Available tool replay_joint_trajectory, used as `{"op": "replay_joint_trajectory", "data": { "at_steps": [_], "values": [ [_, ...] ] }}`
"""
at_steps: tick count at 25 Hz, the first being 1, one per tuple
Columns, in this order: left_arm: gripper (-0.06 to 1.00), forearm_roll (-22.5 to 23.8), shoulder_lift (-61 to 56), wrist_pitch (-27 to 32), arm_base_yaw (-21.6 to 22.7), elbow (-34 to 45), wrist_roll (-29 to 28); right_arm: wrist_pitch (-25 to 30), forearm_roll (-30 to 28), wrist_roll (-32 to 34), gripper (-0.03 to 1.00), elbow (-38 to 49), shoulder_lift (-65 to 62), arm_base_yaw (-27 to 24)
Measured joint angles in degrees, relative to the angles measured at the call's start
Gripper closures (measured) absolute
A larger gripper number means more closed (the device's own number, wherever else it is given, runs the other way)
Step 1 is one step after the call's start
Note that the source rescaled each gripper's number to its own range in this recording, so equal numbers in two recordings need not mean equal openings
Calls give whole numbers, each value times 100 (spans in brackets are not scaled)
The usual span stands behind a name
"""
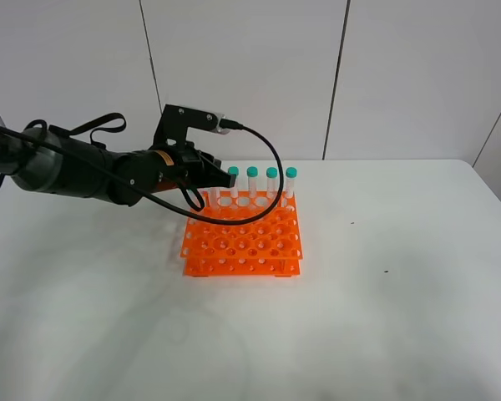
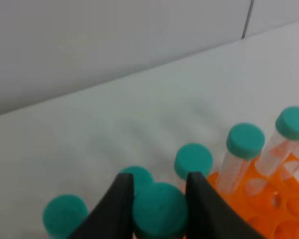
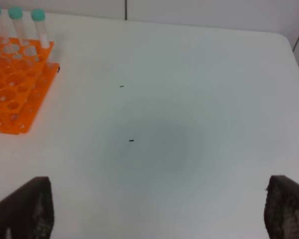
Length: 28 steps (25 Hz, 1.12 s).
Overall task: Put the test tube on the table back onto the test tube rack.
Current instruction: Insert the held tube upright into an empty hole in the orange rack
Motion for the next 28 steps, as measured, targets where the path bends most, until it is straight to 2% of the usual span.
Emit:
{"op": "replay_joint_trajectory", "data": {
  "at_steps": [16, 28],
  "values": [
    [93, -10, 378, -178, 0, -4, -314, 0, 0, 5, 5, 0, 0, 0],
    [93, -10, 385, -190, 0, -4, -325, 0, 0, 5, 5, 0, 0, 0]
  ]
}}
